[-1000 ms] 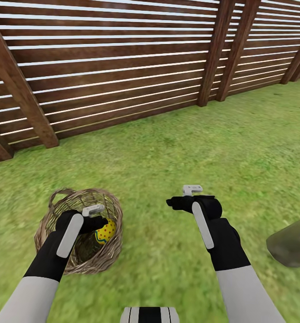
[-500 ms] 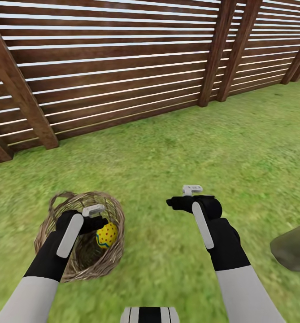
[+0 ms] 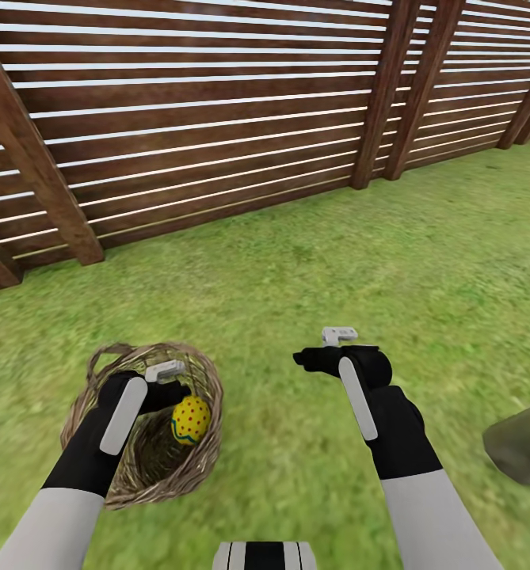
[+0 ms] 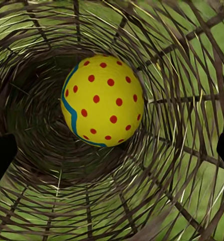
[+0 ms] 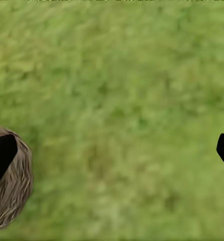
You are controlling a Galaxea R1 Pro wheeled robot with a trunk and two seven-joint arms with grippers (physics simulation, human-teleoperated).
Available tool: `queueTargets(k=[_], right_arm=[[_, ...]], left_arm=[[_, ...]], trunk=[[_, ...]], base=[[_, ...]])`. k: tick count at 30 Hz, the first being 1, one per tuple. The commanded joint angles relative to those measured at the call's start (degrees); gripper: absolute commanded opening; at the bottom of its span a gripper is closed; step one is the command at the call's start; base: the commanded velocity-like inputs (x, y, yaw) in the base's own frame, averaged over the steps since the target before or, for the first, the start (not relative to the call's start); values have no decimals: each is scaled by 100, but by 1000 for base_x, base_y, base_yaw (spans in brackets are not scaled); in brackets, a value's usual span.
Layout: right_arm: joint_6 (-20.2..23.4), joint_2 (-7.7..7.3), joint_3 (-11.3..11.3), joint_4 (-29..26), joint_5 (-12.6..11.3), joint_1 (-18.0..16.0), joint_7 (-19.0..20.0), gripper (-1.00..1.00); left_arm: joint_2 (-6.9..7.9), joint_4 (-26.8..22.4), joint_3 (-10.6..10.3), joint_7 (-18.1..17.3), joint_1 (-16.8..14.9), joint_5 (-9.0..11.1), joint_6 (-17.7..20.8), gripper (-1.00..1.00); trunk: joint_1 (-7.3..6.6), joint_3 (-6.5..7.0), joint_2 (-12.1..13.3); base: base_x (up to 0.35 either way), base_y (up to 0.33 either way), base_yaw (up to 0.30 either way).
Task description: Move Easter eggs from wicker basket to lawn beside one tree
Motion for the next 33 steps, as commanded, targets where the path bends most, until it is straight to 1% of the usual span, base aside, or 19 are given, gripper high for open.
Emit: queueTargets(k=[1, 16, 33], right_arm=[[19, -1, 4, -5, -60, -3, -60, 100], [19, 0, 4, -6, -60, -2, -59, 100], [19, 1, 4, -6, -60, 3, -59, 100]], left_arm=[[6, -4, -12, 58, -3, 56, 9, 100], [6, -6, 4, 53, -3, 58, 9, 100], [6, -9, 12, 75, -3, 48, 9, 100]], trunk=[[0, -4, -2], [0, -4, -2], [0, -4, -2]], base=[[75, 49, 0], [45, 22, 0], [6, 1, 0]])
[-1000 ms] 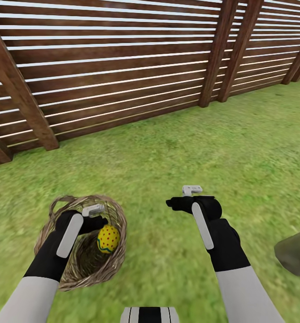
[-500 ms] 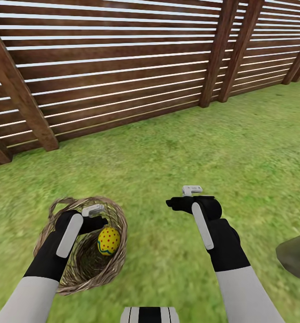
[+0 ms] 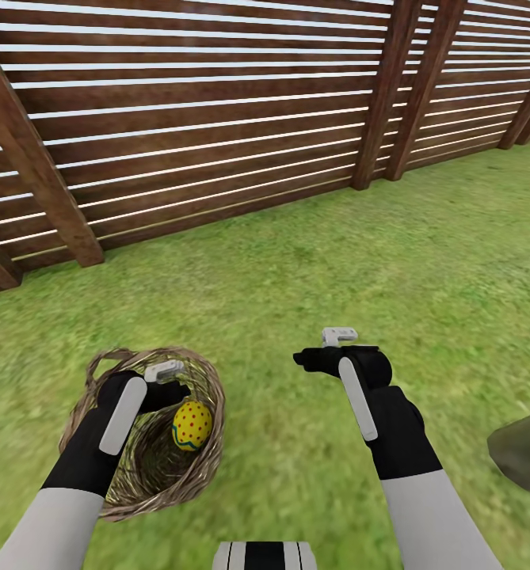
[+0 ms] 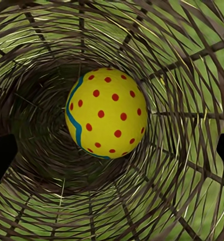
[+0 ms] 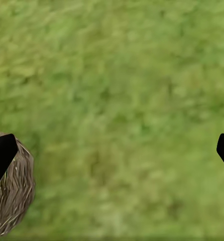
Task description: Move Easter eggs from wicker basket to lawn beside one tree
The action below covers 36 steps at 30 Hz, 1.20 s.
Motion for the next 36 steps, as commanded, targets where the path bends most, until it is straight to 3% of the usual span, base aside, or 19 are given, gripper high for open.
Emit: queueTargets(k=[1, 5, 16, 26, 36], right_arm=[[18, 0, 4, -4, -60, -2, -60, 100], [18, 0, 4, -4, -60, 0, -60, 100], [18, -1, 21, -4, -60, 98, -54, 100], [18, -8, 355, -83, -53, 158, -50, 100], [18, -15, 394, -284, -47, 159, -58, 100]], left_arm=[[6, -5, -13, 62, -3, 57, 9, 100], [6, -3, -13, 62, -3, 54, 9, 100], [6, 2, -13, 58, -3, 47, 9, 100], [6, 3, -13, 52, -3, 59, 9, 100], [6, -6, -13, 52, -3, 61, 9, 100]], trunk=[[-1, -4, -2], [-1, -4, -2], [27, -248, -17], [53, -470, -30], [79, -691, -43]], base=[[0, 0, 0], [0, 0, 0], [0, 0, 0], [0, 0, 0], [0, 0, 0]])
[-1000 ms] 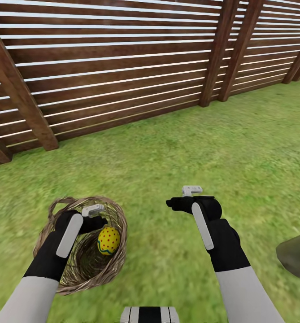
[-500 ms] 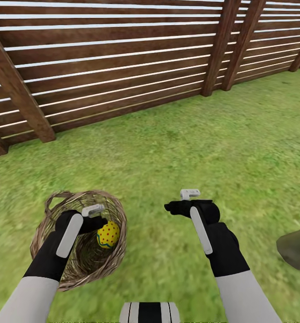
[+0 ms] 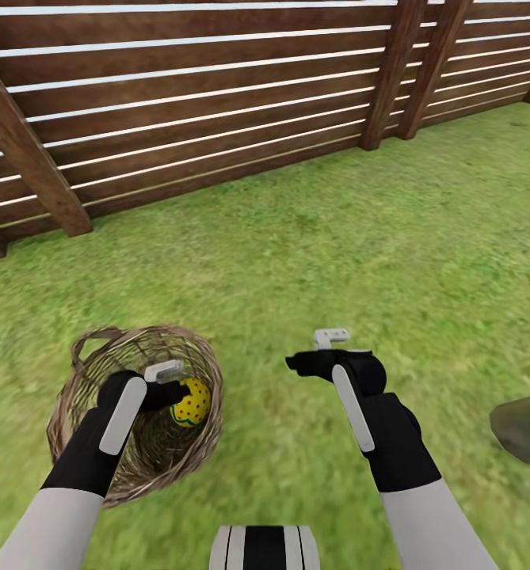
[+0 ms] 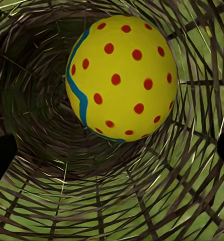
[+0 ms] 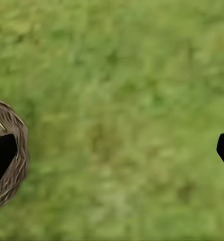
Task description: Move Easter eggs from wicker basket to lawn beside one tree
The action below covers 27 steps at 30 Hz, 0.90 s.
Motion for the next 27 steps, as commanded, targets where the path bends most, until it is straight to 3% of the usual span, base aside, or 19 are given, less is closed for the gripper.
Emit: queueTargets(k=[1, 11, 27], right_arm=[[19, 0, 5, -10, -62, -3, -60, 100], [19, -19, 10, -65, -64, -3, -54, 100], [19, 3, 57, -196, -65, -3, -50, 100]], left_arm=[[5, -5, -13, 60, -3, 58, 9, 100], [10, 3, -9, 60, -4, 51, 9, 100], [149, -46, -13, 54, -87, 16, -132, 100]], trunk=[[1, -27, -3], [27, -248, -17], [68, -603, -38]], base=[[0, 0, 0], [0, 0, 0], [0, 0, 0]])
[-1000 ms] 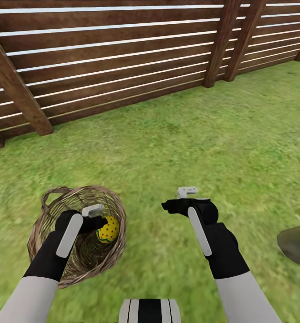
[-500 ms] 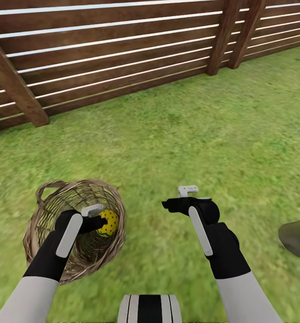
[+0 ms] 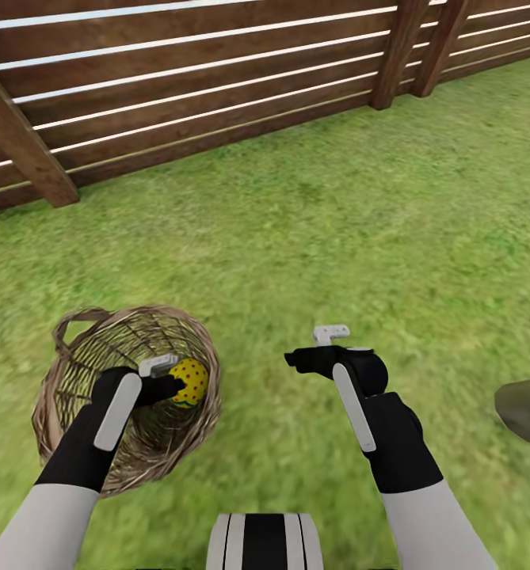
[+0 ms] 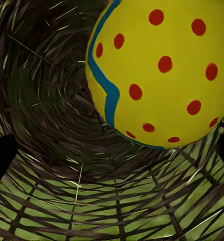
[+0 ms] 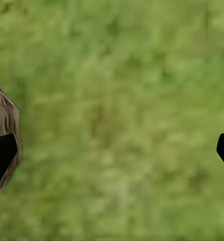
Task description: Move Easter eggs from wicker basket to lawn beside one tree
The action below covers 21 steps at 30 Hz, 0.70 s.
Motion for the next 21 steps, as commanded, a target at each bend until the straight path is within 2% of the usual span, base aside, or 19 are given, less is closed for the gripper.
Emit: queueTargets(k=[1, 12, 21], right_arm=[[19, -1, 7, -7, -60, -3, -60, 100], [19, 3, 24, -15, -60, -3, -60, 100], [19, 8, 28, -10, -60, -3, -59, 100]], left_arm=[[14, -6, -13, 59, -5, 60, -13, 100], [78, -70, -22, 33, -10, 84, -154, 100], [74, -203, -66, 28, -2, 108, -164, 100]], trunk=[[1, -27, -3], [30, -270, -18], [30, -270, -18]], base=[[0, 0, 0], [0, 0, 0], [0, 0, 0]])
